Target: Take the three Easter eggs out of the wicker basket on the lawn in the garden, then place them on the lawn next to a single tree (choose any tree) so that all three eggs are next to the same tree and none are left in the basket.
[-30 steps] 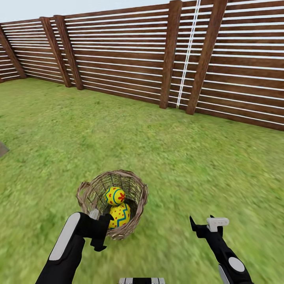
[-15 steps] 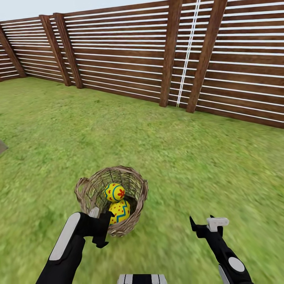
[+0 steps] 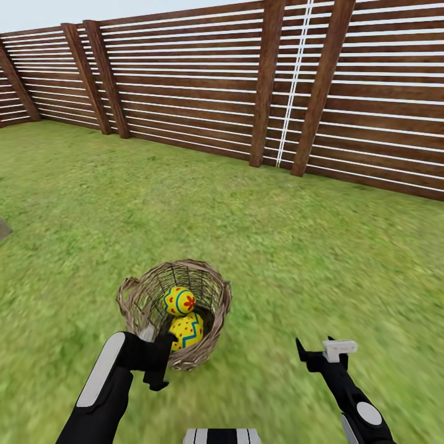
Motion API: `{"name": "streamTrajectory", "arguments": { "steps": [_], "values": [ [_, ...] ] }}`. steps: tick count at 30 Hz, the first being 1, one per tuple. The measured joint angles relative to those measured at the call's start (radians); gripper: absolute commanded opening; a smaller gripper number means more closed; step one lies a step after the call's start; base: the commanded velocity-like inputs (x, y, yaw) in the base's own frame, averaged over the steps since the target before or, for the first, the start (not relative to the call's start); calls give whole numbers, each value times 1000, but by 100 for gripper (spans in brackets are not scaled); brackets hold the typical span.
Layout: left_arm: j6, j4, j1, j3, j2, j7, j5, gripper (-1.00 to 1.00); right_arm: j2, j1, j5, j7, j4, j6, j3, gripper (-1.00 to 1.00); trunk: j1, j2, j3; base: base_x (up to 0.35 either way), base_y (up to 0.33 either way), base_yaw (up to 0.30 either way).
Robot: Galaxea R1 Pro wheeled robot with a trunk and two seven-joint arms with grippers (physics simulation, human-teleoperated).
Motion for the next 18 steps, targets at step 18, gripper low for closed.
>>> {"name": "streamTrajectory", "arguments": {
  "steps": [18],
  "values": [
    [-33, -1, 0, -3, 2, 26, 29, 100, 0, 0, 0, 0, 0, 1, 3, 100, 0, 0, -15, 45, -39, 35]
  ]
}}
